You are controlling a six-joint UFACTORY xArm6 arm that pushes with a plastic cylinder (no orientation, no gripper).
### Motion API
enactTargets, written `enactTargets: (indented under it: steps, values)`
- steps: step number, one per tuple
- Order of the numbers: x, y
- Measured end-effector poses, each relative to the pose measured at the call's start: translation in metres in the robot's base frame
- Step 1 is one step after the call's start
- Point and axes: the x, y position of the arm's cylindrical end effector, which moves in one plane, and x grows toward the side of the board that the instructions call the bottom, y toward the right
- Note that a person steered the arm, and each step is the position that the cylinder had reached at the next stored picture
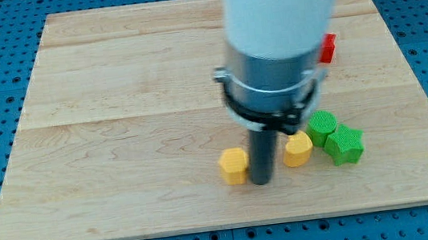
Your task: Slide the green blocks and yellow heart in a horizontal line
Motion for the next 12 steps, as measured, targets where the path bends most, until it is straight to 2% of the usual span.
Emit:
enactTargets:
  steps: [1, 3, 4, 8, 9, 11, 12]
  values:
    - [0.000, -0.007]
    - [0.006, 0.070]
    - [-0.004, 0.078]
    - [-0.038, 0.082]
    - [-0.038, 0.101]
    - [-0.038, 0.103]
    - [-0.017, 0.079]
